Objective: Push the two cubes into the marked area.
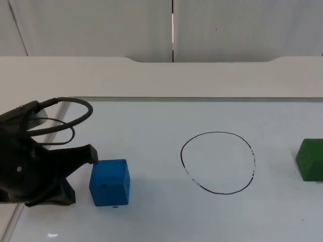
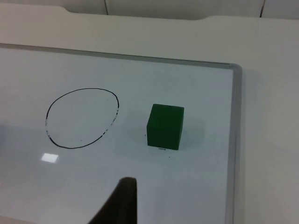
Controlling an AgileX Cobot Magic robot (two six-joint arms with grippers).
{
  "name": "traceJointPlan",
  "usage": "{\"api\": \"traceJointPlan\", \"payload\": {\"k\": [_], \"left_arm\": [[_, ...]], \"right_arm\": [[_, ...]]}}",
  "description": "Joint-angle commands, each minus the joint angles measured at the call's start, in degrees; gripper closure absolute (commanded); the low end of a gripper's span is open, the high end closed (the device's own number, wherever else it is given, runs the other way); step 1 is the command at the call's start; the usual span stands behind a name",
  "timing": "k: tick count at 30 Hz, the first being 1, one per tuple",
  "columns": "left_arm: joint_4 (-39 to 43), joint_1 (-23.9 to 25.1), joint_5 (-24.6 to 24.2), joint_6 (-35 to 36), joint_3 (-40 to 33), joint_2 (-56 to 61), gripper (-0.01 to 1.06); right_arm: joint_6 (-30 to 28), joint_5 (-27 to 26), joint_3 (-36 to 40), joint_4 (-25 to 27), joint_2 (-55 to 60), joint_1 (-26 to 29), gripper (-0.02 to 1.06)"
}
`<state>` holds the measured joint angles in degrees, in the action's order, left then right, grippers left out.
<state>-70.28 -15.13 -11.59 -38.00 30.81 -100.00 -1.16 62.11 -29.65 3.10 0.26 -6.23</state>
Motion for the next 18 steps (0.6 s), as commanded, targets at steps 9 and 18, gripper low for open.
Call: {"api": "traceJointPlan", "payload": {"k": [9, 18], "left_arm": [[-1.0, -0.3, 1.5, -4.2, 2.2, -1.4, 1.05], [-2.5, -0.4, -1.7, -3.7, 3.7, -2.9, 1.05]], "right_arm": [[-0.2, -0.4, 0.2, -0.3, -0.3, 0.3, -0.01], [-0.2, -0.4, 0.2, -0.3, -0.3, 0.3, -0.01]]}}
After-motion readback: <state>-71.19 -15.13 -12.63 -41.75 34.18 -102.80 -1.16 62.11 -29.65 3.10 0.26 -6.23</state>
